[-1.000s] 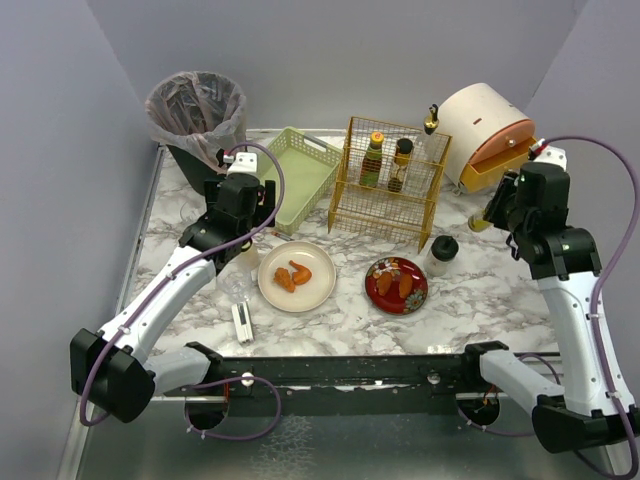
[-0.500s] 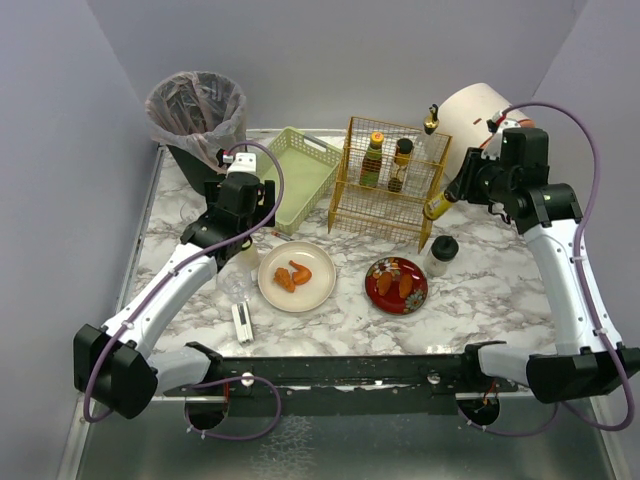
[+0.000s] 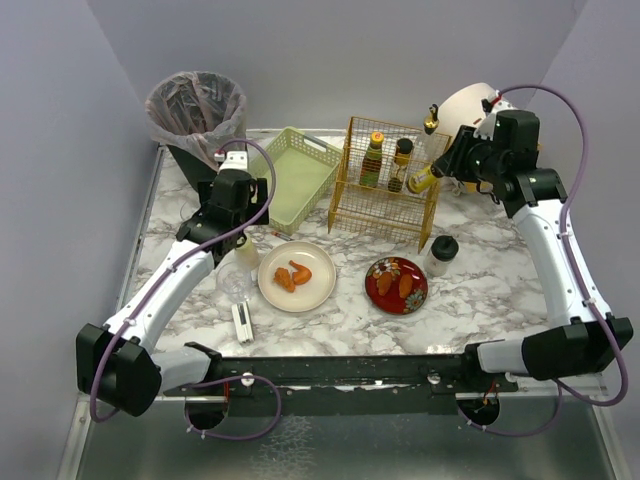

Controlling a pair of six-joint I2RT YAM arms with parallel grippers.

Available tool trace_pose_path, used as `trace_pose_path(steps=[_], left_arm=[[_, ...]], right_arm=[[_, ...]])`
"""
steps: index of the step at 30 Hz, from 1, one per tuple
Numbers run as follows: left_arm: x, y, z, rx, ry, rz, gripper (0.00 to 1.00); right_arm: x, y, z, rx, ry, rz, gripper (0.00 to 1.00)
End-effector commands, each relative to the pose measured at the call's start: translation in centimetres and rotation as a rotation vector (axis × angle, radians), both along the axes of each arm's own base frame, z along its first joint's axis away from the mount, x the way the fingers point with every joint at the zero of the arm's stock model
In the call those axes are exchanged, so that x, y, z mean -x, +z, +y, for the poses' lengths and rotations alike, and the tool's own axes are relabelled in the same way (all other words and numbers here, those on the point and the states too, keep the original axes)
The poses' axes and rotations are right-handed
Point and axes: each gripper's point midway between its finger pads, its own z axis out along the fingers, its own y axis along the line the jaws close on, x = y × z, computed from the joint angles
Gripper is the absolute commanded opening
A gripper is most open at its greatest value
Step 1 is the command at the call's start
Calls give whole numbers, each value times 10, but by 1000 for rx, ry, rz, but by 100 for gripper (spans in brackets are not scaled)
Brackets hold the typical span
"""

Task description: Clear the kitchen counter

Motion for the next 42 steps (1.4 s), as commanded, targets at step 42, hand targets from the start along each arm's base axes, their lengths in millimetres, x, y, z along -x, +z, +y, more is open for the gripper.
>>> trace_pose_path(steps=[42], left_arm=[[8, 1, 20, 4, 25, -9, 99]], right_arm=[[-76, -126, 15, 258, -43, 235, 14]])
